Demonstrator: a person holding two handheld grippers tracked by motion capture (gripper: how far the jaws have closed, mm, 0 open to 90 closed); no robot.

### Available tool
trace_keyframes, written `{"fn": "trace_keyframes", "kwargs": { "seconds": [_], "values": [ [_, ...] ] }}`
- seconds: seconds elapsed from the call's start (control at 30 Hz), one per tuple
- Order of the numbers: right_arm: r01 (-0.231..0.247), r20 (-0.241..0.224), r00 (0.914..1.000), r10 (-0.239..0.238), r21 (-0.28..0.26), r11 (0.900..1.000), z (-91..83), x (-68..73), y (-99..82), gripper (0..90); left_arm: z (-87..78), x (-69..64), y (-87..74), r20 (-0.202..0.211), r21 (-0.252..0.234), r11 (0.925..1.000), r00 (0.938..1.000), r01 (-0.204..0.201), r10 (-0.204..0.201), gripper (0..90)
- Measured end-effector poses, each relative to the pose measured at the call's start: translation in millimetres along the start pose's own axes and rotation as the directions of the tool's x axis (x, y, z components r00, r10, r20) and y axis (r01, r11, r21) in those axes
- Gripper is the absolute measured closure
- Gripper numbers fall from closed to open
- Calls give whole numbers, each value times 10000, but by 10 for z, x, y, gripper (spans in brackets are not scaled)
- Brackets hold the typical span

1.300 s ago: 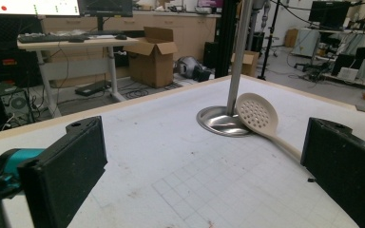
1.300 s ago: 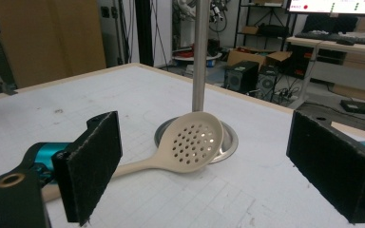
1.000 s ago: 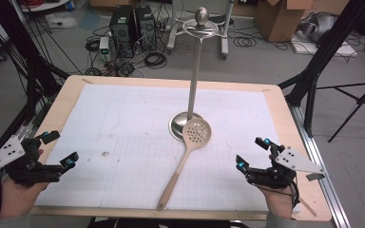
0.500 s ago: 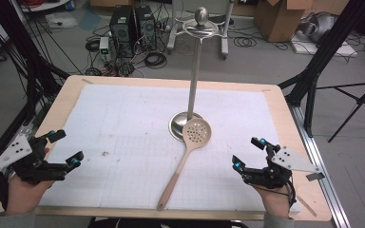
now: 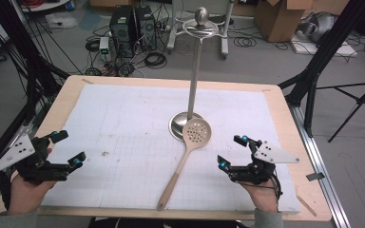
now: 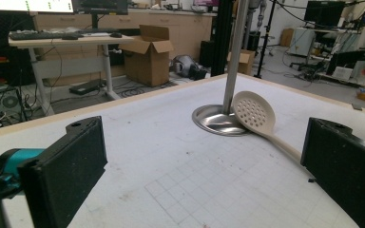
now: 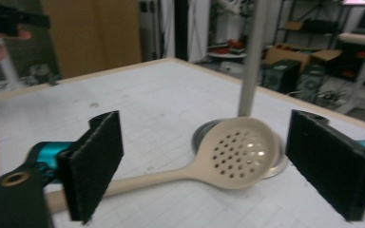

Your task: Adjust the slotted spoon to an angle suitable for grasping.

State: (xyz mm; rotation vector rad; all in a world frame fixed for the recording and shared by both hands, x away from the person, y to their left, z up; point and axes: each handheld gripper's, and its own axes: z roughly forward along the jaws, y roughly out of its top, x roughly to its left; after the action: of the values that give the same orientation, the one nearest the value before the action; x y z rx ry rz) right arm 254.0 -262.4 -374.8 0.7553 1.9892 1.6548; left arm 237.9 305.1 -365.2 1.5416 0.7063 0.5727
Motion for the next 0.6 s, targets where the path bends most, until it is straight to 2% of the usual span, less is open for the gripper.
{"fn": "trace_keyframes", "kwargs": {
  "seconds": [0.03,0.1,0.13,0.17,0.23,0.43,0.5,0.53,0.6],
  "values": [
    [0,0,10000,0,0,10000,0,0,0,140,0,0,0,0,0,10000,10000,0,0,18],
    [63,-290,9996,-55,258,9996,69,3,-19,154,4,-1,-8,3,33,10000,10000,3,-3,17],
    [-35,-500,9987,62,532,9986,141,8,-35,163,7,-1,-11,18,52,10000,10000,6,-6,17],
    [-35,-500,9987,62,532,9986,141,8,-35,163,9,-2,-15,24,69,10000,10000,12,-12,17],
    [118,-768,9970,-57,803,9967,232,33,-53,187,12,-3,-23,37,92,10000,10000,4,-5,17],
    [121,-1036,9946,-5,1107,9938,383,50,-71,230,-5,5,-26,14,68,10000,10000,40,-40,17],
    [293,-1224,9924,-138,1257,9916,446,63,-81,281,-16,13,-27,-120,8,10000,9999,36,-36,17],
    [541,-1339,9904,-352,1404,9886,506,88,-94,321,-30,20,-29,-209,-60,10000,9998,54,-55,17],
    [572,-1360,9900,-374,1447,9878,527,95,-100,336,-36,22,-30,-209,-67,10000,9998,59,-60,17]
  ]
}}
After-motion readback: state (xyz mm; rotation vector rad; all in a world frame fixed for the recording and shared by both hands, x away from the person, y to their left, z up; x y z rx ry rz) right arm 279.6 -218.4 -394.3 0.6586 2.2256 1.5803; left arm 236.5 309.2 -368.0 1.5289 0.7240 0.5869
